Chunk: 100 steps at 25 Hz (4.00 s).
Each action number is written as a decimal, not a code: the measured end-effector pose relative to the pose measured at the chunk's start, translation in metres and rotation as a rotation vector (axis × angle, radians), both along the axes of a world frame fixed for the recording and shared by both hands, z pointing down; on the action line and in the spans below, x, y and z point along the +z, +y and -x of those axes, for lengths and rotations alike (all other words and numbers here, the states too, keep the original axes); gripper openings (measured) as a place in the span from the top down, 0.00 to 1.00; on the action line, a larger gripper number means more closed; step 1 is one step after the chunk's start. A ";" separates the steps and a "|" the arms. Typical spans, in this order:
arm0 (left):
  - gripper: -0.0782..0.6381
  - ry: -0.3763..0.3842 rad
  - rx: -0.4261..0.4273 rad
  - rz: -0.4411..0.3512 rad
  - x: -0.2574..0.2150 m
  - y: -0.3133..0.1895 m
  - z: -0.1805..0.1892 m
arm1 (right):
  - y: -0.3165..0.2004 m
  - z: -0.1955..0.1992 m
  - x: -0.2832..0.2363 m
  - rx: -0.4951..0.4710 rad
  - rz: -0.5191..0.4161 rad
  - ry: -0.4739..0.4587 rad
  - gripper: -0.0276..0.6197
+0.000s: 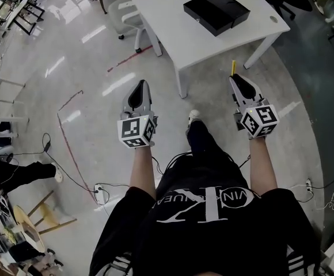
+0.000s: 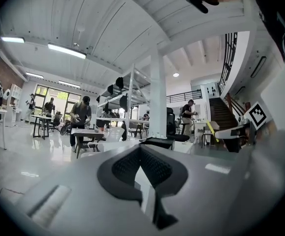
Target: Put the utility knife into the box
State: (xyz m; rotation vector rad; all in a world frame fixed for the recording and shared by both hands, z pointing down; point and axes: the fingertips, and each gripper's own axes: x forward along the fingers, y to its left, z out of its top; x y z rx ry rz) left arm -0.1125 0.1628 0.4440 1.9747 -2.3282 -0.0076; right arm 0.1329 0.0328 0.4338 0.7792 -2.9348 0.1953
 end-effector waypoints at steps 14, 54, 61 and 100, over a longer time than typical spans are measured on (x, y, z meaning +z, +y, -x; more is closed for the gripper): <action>0.88 -0.041 -0.013 0.009 -0.012 -0.084 0.063 | -0.089 0.079 0.001 -0.058 -0.007 0.002 0.85; 0.88 -0.012 0.236 0.053 0.018 -0.343 0.108 | -0.285 0.167 0.037 -0.017 0.049 0.216 0.85; 0.88 -0.023 0.337 0.080 0.022 -0.395 0.125 | -0.308 0.183 0.064 0.021 0.134 0.392 0.85; 0.88 0.023 0.591 0.202 0.078 -0.504 0.135 | -0.356 0.220 0.173 -0.061 0.349 0.933 0.84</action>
